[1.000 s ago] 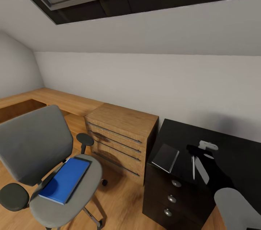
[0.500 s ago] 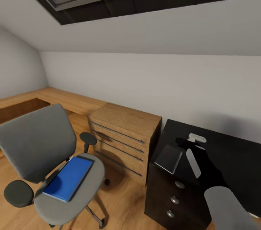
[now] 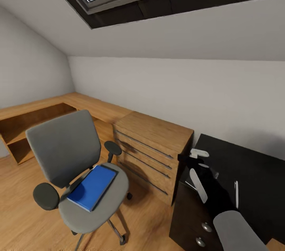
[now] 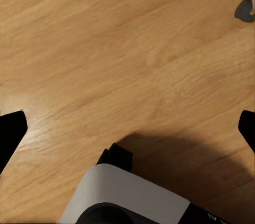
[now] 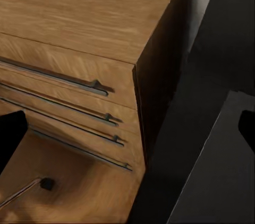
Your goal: In the bedroom, organize the workspace by keeping the computer under the desk, ensuring the monitor is on the desk, placing the keyboard on the desk next to the monitor, placing the mouse on the desk next to the keyboard, moving the folder from the swivel chair onto the desk next to the mouse, stacking the notebook on top of the folder with the pen on top of the notebook, and positioning the swivel chair next to the desk.
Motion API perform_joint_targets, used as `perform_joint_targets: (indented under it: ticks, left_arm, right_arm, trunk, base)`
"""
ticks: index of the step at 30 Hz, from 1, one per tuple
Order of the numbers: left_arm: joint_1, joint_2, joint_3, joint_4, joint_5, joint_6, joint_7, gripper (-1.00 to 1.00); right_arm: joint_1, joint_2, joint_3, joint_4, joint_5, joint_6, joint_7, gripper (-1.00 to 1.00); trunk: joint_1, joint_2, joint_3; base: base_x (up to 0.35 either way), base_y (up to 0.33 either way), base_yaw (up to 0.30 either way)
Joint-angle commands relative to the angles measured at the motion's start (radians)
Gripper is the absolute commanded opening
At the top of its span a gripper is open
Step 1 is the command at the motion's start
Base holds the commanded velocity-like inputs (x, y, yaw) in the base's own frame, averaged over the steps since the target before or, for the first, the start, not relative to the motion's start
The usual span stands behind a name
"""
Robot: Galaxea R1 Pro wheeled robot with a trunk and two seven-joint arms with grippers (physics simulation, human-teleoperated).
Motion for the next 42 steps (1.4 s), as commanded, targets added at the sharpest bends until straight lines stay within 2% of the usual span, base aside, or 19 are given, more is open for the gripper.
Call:
perform_joint_targets:
  ticks: [1, 14, 16, 22, 31, 42]
  left_arm:
    - [0.0, 0.0, 0.0, -0.002, 0.009, 0.005, 0.003, 1.0]
    - [0.0, 0.0, 0.0, -0.002, 0.008, 0.003, 0.0, 1.0]
    - [0.0, 0.0, 0.0, -0.002, 0.008, -0.017, -0.001, 1.0]
    - [0.0, 0.0, -0.004, 0.049, 0.006, -0.099, -0.003, 1.0]
    - [0.0, 0.0, -0.003, 0.054, 0.006, -0.105, -0.003, 1.0]
    - [0.0, 0.001, -0.003, 0.054, 0.005, -0.107, -0.003, 1.0]
  right_arm:
    - [0.001, 0.004, 0.006, -0.002, -0.01, 0.002, -0.01, 1.0]
    - [0.004, 0.014, 0.038, 0.0, -0.01, 0.001, -0.01, 1.0]
    - [0.004, 0.015, 0.041, 0.001, -0.01, 0.001, -0.009, 1.0]
    - [0.004, 0.017, 0.066, 0.003, -0.011, 0.0, -0.008, 1.0]
    - [0.005, 0.018, 0.069, 0.008, -0.012, -0.002, -0.006, 1.0]
    - [0.014, 0.029, 0.069, 0.012, -0.013, -0.003, 0.008, 1.0]
  trunk:
    - [0.0, -0.001, -0.001]
    - [0.0, -0.001, -0.001]
    - [0.0, -0.001, -0.001]
    - [0.0, -0.001, -0.001]
    - [0.0, -0.001, -0.001]
    - [0.0, -0.001, -0.001]
  base:
    - [0.0, 0.0, 0.279]
    - [0.0, 0.002, 0.279]
    - [0.0, 0.103, 0.279]
    - [0.0, 0.267, 0.279]
    - [0.0, 0.326, 0.259]
    - [0.078, 0.246, 0.036]
